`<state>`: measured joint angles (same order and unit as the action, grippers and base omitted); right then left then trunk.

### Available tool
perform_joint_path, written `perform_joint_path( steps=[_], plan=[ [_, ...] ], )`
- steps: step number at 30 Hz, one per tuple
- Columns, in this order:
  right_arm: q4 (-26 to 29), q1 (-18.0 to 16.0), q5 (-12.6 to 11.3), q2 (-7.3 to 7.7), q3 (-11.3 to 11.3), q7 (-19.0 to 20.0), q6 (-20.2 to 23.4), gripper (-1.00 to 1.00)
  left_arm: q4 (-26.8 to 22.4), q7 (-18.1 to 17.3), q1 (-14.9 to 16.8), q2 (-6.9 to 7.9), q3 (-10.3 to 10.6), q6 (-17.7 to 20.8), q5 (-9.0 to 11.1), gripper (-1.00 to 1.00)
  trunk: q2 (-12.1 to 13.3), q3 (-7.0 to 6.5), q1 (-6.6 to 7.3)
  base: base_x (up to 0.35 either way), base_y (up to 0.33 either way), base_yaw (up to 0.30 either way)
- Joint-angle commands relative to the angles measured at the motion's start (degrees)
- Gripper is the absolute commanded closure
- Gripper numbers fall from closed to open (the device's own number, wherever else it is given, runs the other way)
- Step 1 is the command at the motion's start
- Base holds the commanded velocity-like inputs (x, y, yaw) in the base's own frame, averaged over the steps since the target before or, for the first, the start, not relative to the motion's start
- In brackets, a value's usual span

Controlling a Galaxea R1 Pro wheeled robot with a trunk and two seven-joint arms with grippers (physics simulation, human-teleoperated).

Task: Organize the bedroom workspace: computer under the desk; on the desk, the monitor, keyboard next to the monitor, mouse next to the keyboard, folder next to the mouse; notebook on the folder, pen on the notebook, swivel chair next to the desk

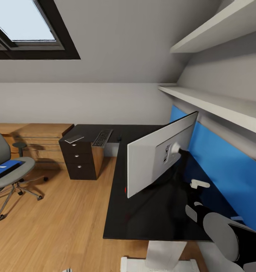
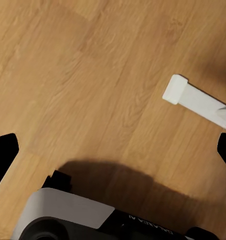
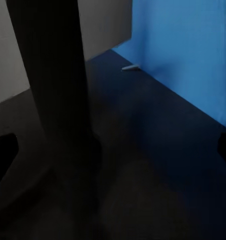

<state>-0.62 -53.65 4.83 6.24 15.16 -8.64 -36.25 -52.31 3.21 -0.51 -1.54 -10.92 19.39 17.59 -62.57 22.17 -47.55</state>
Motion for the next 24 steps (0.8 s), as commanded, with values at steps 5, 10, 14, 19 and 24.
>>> perform_joint_path(
  steps=[5, 10, 14, 19, 24],
  plan=[
    [-0.08, -0.05, 0.53, 0.0, 0.22, -0.32, -0.14, -1.0, -0.17, 0.3, -0.02, -0.04, -0.07, 0.36, 0.61, -1.0, -0.05, 0.06, 0.03, -0.332, 0.001, 0.0],
    [-0.15, -0.05, 0.53, -0.06, 0.2, -0.29, -0.21, -1.0, 0.0, 0.3, -0.02, -0.04, -0.28, 0.34, 0.61, -1.0, -0.05, 0.06, 0.03, -0.33, 0.076, 0.0],
    [-0.16, -0.05, 0.53, -0.16, 0.15, -0.41, -0.17, -1.0, 0.32, 0.24, -0.02, -0.04, -1.56, 0.31, 0.61, -1.0, -0.05, 0.06, 0.03, -0.301, 0.185, 0.0],
    [-0.17, -0.05, 0.47, -0.27, 0.08, -0.55, -0.09, -1.0, 0.7, 0.22, -0.02, -0.04, -2.12, 0.28, 0.61, -1.0, -0.05, 0.06, 0.03, -0.235, 0.258, 0.0],
    [-0.1, -0.05, 0.54, -1.78, 0.14, -0.74, -0.1, -1.0, 0.94, 0.22, -0.02, -0.04, -2.24, -1.31, 0.55, -1.0, -0.05, 0.06, 0.03, -0.117, 0.31, 0.0]
  ],
)
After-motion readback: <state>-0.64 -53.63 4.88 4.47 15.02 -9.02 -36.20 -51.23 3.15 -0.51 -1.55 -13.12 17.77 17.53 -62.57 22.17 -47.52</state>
